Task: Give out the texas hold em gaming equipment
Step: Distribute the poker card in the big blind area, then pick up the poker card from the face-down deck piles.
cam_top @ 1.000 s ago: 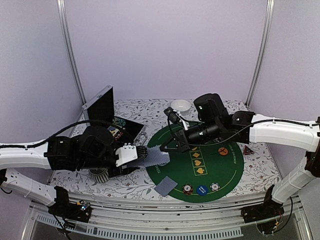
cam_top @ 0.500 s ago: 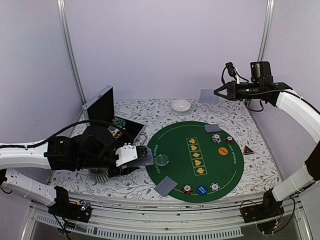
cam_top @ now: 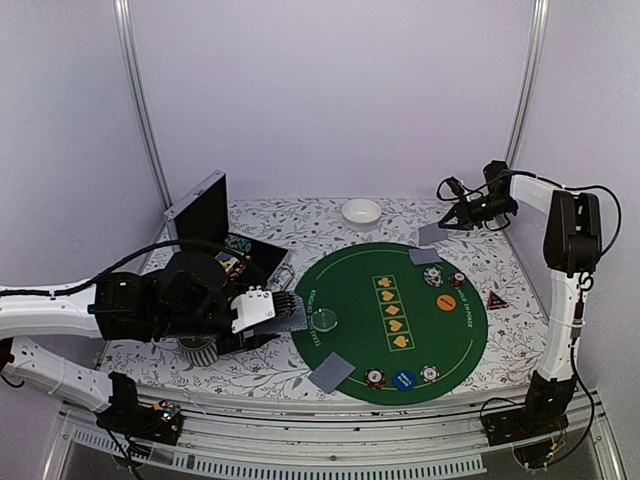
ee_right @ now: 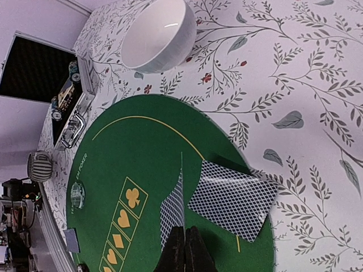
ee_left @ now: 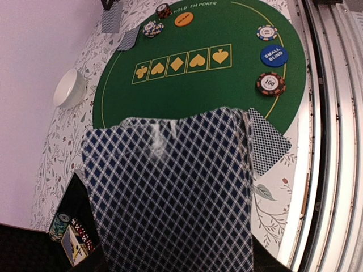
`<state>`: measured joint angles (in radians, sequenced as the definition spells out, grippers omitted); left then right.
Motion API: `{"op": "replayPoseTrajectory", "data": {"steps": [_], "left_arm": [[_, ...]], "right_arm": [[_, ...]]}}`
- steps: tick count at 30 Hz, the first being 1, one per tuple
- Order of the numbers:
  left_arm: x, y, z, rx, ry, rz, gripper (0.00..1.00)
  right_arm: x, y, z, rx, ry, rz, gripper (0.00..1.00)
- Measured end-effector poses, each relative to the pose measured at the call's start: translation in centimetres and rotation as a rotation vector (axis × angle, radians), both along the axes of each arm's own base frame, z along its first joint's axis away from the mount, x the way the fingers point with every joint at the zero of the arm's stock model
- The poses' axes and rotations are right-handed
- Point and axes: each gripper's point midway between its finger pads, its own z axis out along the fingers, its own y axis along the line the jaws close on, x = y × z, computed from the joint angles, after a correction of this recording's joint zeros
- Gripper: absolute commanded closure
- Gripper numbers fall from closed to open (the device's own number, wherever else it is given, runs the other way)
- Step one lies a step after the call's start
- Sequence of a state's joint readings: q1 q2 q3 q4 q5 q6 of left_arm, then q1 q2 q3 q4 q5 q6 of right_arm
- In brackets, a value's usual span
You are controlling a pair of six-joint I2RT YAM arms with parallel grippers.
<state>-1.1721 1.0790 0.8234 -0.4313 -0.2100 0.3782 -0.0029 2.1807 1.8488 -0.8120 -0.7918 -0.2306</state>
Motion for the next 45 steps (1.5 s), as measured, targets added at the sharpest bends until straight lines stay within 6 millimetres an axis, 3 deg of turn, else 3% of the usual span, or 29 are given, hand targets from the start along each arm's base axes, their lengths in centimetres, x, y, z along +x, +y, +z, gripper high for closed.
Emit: {"op": "replayPoseTrajectory", "data": {"steps": [11, 24, 27, 29, 33, 39, 41, 45], "left_arm": [[0.0, 0.0, 0.0, 0.001, 0.000, 0.000, 0.44], [0.1, 0.0, -0.3, 0.007, 0.003, 0.002, 0.44], [0.1, 0.0, -0.2, 0.007, 0.003, 0.002, 0.44], [0.1, 0.0, -0.2, 0.007, 0.003, 0.003, 0.44], [0.2, 0.0, -0.3, 0.007, 0.003, 0.006, 0.44], [0.2, 0.1, -0.3, 0.009, 0.004, 0.008, 0.44], [0.3, 0.1, -0.3, 0.009, 0.004, 0.008, 0.44], [0.3, 0.1, -0.3, 0.009, 0.003, 0.009, 0.45]], "right_arm": [[1.6, 0.7, -4.6, -0.010, 0.047, 0.108, 0.98], [1.2, -0.3, -10.4, -0.086, 0.153, 0.101, 0.97], [1.2, -0.5, -10.8, -0.100, 0.159, 0.099, 0.88], [1.3, -0.7, -10.9, -0.116, 0.153, 0.096, 0.72], [1.9, -1.0, -10.6, -0.139, 0.135, 0.080, 0.45], [3.2, -3.2, -8.6, -0.284, 0.078, 0.000, 0.21], [3.5, -4.2, -6.9, -0.339, 0.043, -0.042, 0.01], [3.8, -5.4, -0.5, -0.460, -0.093, -0.133, 0.01]]}}
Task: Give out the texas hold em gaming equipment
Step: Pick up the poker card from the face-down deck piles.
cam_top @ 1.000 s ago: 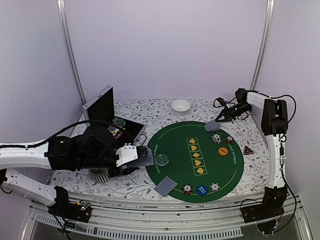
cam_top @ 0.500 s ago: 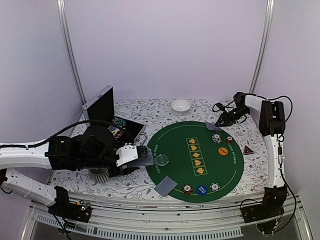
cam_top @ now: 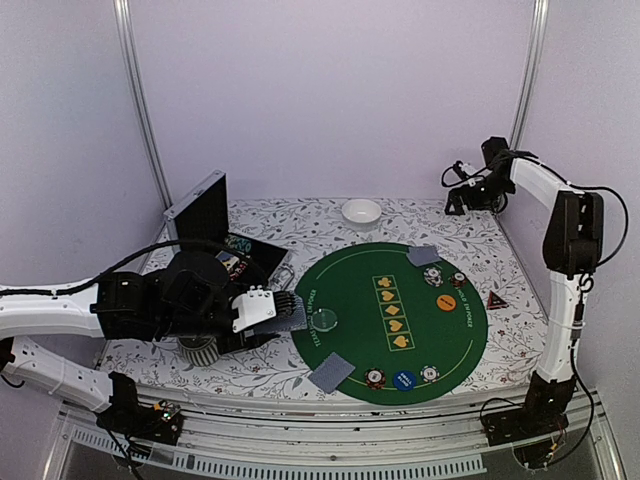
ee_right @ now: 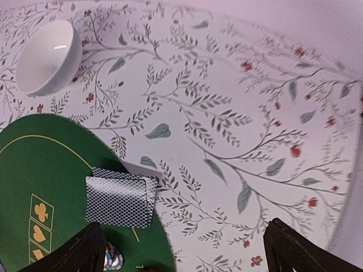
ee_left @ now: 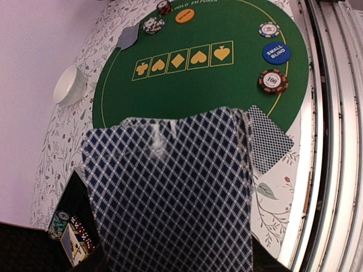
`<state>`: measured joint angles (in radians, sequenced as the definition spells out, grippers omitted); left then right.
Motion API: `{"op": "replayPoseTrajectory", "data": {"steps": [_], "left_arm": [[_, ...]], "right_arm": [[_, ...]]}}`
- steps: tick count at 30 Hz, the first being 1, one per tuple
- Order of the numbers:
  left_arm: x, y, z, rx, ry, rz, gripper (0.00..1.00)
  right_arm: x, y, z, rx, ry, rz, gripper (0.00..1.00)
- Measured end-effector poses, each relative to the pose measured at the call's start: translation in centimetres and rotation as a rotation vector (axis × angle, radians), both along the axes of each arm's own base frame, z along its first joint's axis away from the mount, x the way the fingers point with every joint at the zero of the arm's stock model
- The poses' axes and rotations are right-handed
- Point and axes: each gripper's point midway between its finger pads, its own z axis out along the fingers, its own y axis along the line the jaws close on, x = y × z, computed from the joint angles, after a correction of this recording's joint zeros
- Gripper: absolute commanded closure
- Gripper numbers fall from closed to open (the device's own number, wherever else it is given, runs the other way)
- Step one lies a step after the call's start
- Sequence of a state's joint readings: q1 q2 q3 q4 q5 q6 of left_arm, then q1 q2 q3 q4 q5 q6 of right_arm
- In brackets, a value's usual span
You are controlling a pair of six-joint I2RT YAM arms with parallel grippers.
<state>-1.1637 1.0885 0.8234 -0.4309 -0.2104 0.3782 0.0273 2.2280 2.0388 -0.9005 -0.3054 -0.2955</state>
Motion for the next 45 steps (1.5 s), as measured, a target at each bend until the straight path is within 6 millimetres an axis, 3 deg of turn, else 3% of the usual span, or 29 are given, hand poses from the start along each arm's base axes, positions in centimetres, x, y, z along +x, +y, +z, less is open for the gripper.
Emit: {"op": "replayPoseTrajectory", "data": {"steps": [2, 4, 6, 8, 9, 11, 13, 16, 21, 25, 30, 38, 45], "left_arm": [[0.0, 0.0, 0.0, 0.001, 0.000, 0.000, 0.45], [0.0, 0.0, 0.0, 0.000, -0.001, 0.001, 0.45], [0.1, 0.0, 0.0, 0.000, -0.001, 0.002, 0.45], [0.1, 0.0, 0.0, 0.000, -0.002, 0.002, 0.45], [0.1, 0.0, 0.0, 0.000, -0.002, 0.003, 0.45], [0.1, 0.1, 0.0, 0.002, -0.005, 0.003, 0.45], [0.1, 0.1, 0.0, 0.002, -0.006, 0.003, 0.45], [0.2, 0.1, 0.0, 0.004, -0.009, 0.002, 0.45], [0.3, 0.0, 0.2, 0.002, -0.017, 0.004, 0.45], [0.3, 0.0, 0.2, 0.002, -0.018, 0.005, 0.45], [0.4, 0.1, 0.1, 0.005, -0.023, 0.009, 0.45], [0.6, 0.2, 0.2, 0.003, -0.033, 0.018, 0.46], [0.7, 0.4, -0.3, 0.012, -0.031, 0.024, 0.47]], "right_arm": [[-0.1, -0.3, 4.3, -0.063, -0.106, -0.033, 0.01], [-1.5, 3.0, 9.1, -0.111, -0.237, -0.002, 0.01], [-4.5, 8.3, 13.7, -0.101, -0.372, 0.087, 0.01], [-8.6, 14.2, 17.7, -0.026, -0.489, 0.216, 0.01], [-12.0, 18.2, 19.8, 0.058, -0.551, 0.317, 0.01], [-18.0, 23.5, 22.1, 0.214, -0.602, 0.480, 0.01], [-23.3, 27.0, 23.2, 0.384, -0.603, 0.599, 0.01], [-27.5, 30.3, 22.1, 0.550, -0.535, 0.673, 0.01], [-32.7, 36.4, 15.1, 0.641, -0.286, 0.748, 0.01], [-35.7, 39.2, 12.5, 0.682, -0.170, 0.797, 0.01], [-35.6, 40.7, 11.1, 0.714, -0.117, 0.771, 0.01], [-34.2, 41.3, 6.9, 0.640, -0.039, 0.672, 0.04], [-33.5, 40.5, 6.4, 0.584, -0.048, 0.622, 0.06]]}}
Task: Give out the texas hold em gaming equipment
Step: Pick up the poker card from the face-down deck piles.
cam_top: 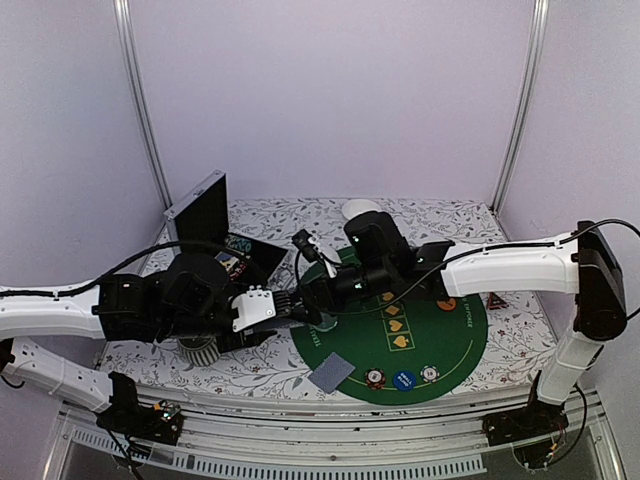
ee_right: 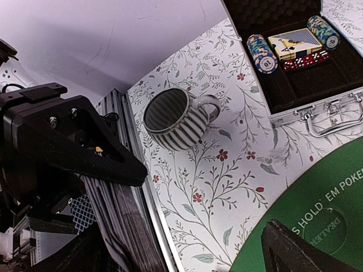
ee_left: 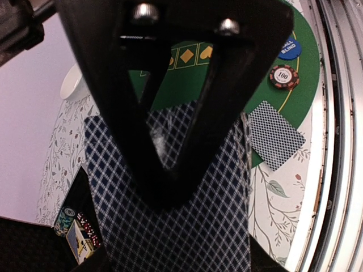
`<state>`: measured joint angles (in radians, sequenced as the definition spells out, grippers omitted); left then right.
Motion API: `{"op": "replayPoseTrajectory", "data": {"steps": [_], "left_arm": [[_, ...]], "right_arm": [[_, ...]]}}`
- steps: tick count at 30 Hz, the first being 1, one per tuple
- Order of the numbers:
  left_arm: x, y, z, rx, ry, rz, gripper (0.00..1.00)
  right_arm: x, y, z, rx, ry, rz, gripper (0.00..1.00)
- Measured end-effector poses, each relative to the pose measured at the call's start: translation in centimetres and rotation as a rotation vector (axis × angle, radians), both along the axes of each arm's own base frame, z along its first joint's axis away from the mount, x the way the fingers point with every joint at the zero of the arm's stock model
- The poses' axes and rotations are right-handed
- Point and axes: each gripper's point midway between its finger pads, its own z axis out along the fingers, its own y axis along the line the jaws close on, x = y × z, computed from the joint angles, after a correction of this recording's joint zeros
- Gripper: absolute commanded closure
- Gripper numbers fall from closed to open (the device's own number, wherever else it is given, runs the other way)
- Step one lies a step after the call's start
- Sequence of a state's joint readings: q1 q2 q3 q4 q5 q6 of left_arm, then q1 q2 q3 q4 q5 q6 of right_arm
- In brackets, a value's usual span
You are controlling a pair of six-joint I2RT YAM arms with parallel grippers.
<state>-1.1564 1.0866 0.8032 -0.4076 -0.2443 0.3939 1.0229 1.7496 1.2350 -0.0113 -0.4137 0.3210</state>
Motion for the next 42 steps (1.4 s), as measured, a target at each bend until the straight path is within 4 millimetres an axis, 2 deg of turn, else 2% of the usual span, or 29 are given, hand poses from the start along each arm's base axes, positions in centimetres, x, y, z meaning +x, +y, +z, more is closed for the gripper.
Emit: {"op": "replayPoseTrajectory", "data": {"steps": [2, 4, 12, 16, 20, 32, 39, 42], "left_arm": [[0.0, 0.0, 0.0, -0.002, -0.001, 0.001, 0.47], [0.0, 0.0, 0.2, -0.006, -0.002, 0.001, 0.47], [0.0, 0.2, 0.3, -0.008, -0.005, 0.004, 0.47], [0.1, 0.2, 0.3, -0.006, -0.005, 0.007, 0.47], [0.1, 0.2, 0.3, -0.007, -0.007, 0.006, 0.47], [0.0, 0.0, 0.6, -0.021, -0.011, -0.005, 0.47], [0.0, -1.2, 2.0, -0.090, -0.032, -0.035, 0.47], [0.0, -1.3, 2.2, -0.097, -0.035, -0.039, 0.47]], "right_arm": [[0.1, -0.4, 0.4, -0.009, -0.011, -0.014, 0.10], [0.1, -0.8, 1.0, -0.010, -0.020, -0.020, 0.17], [-0.7, -1.1, 1.2, -0.016, -0.001, 0.006, 0.70], [-1.3, -1.0, 1.5, -0.008, 0.017, 0.026, 0.79], [-1.7, -1.2, 2.0, -0.001, 0.034, 0.034, 0.96], [-1.8, -1.9, 3.1, -0.034, 0.049, 0.014, 0.98], [-2.2, -3.1, 5.0, -0.036, 0.007, -0.008, 0.98], [-2.2, -3.2, 5.2, -0.034, 0.003, -0.006, 0.98]]}}
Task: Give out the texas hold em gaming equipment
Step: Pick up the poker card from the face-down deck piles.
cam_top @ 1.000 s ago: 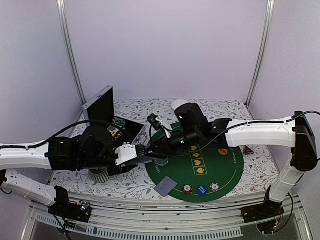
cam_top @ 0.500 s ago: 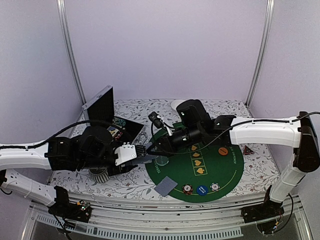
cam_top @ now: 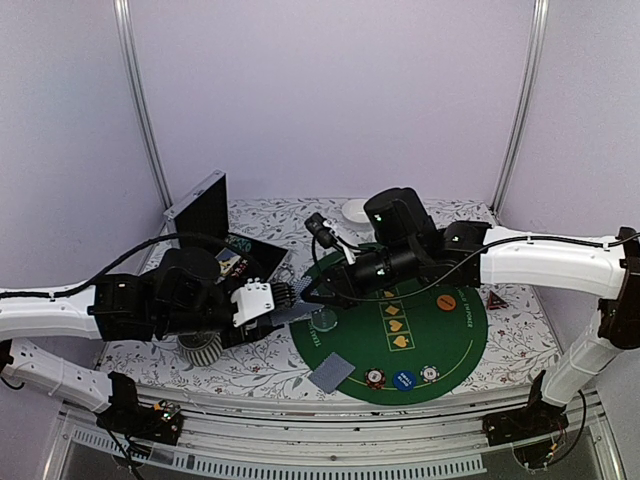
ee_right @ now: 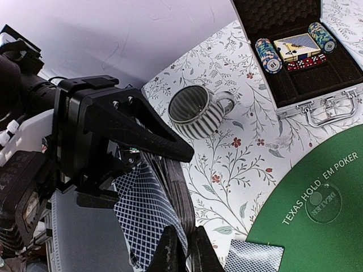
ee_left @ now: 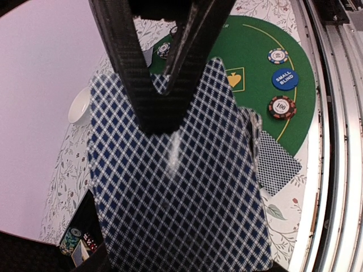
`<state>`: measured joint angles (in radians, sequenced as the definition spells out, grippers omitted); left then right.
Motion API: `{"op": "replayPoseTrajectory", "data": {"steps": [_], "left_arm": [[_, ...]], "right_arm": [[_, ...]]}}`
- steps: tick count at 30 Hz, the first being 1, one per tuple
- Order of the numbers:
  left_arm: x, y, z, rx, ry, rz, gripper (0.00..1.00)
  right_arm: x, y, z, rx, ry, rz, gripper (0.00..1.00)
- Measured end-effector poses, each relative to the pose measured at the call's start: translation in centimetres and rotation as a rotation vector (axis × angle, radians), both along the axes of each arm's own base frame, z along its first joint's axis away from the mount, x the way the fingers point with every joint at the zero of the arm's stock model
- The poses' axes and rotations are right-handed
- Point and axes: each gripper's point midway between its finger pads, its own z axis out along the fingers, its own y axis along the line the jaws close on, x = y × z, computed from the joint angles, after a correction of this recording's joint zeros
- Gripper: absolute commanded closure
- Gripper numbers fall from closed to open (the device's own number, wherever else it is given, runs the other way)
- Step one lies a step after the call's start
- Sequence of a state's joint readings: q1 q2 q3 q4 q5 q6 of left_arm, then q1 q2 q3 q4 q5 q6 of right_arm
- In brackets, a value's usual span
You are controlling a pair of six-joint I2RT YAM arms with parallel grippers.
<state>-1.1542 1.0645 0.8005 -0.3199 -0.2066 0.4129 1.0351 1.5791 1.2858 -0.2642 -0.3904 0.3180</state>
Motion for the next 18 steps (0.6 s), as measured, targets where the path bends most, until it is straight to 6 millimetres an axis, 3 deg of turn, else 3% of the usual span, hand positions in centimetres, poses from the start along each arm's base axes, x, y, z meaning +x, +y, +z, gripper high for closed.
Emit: {"op": "replayPoseTrajectory", "data": {"steps": [7, 18], "left_arm": [[0.0, 0.1, -0.1, 0.007, 0.002, -0.001, 0.48], [0.0, 1.1, -1.1, 0.059, 0.016, 0.024, 0.48]], "right_arm": [[-0.3, 0.2, -0.2, 0.004, 0.011, 0.019, 0.83], [0.0, 0.6, -1.6, -0.019, 0.037, 0.019, 0.84]]}}
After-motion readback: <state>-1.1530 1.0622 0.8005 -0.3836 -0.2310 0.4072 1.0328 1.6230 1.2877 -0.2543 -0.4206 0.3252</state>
